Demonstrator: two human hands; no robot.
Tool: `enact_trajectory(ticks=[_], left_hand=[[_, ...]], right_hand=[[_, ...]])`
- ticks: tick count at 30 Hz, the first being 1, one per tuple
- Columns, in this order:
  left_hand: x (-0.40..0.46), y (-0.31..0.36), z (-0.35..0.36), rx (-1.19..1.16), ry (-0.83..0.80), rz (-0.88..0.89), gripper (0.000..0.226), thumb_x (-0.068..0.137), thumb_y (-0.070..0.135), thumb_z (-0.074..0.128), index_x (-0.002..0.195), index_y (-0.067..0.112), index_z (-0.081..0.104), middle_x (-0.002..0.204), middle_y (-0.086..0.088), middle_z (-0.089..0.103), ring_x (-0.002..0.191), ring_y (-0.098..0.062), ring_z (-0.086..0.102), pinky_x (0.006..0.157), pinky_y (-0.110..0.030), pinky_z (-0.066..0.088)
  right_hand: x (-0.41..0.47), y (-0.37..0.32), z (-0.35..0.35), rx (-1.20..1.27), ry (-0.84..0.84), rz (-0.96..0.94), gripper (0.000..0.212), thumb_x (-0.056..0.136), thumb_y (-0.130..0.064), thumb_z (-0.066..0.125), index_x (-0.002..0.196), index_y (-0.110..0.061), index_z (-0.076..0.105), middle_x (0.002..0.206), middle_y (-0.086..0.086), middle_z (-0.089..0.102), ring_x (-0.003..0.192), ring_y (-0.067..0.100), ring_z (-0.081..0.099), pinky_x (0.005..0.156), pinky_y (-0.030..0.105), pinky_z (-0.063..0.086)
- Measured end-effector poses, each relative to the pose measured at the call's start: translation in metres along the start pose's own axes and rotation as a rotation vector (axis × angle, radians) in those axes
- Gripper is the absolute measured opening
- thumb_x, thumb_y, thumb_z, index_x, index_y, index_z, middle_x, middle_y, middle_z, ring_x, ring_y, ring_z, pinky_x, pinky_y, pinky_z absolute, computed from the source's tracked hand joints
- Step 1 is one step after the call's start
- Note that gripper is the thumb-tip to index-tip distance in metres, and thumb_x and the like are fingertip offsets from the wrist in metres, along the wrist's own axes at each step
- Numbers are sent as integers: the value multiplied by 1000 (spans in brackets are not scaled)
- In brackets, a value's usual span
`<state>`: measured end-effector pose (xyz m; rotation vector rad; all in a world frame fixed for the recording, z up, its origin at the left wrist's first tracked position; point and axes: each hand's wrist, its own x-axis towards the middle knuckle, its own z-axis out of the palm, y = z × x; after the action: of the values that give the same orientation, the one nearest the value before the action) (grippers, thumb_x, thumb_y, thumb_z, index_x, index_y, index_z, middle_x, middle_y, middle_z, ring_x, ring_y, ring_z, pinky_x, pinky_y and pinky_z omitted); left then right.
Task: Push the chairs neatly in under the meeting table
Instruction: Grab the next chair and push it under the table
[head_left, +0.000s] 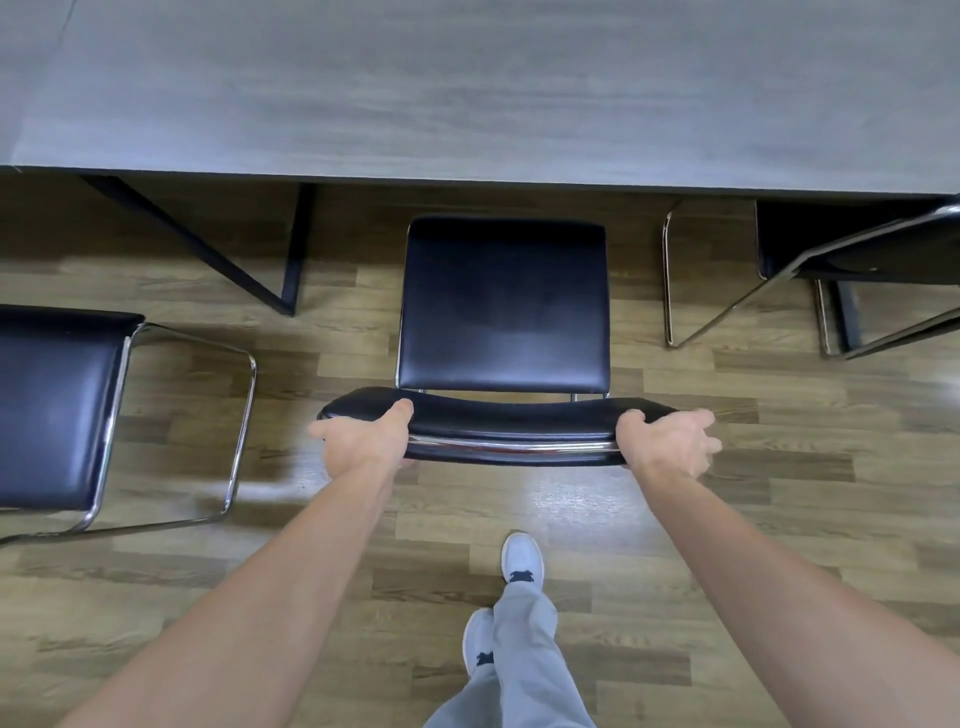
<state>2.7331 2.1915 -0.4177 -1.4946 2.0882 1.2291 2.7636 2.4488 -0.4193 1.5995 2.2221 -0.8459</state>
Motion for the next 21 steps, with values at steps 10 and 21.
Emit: enact_trajectory(ticks=[10, 21], left_hand=[[13, 57, 21, -41, 6, -24, 73, 72, 35, 85, 114, 12, 30, 86, 0, 50, 68, -31, 71, 71, -35, 59], [35, 106, 38, -13, 21, -52, 80, 71, 39, 85, 122, 10, 31, 111, -11, 57, 67, -34, 72, 74, -39, 62]], right_hand=[[30, -58, -3, -4, -47, -7, 55, 93, -25, 53, 131, 4, 27, 131, 29, 34, 102, 43, 54, 73, 36, 38], [54, -106, -3, 15, -62, 23, 57, 95, -29, 51, 134, 3, 25, 134, 28, 32, 75, 31, 41, 70, 35, 38]])
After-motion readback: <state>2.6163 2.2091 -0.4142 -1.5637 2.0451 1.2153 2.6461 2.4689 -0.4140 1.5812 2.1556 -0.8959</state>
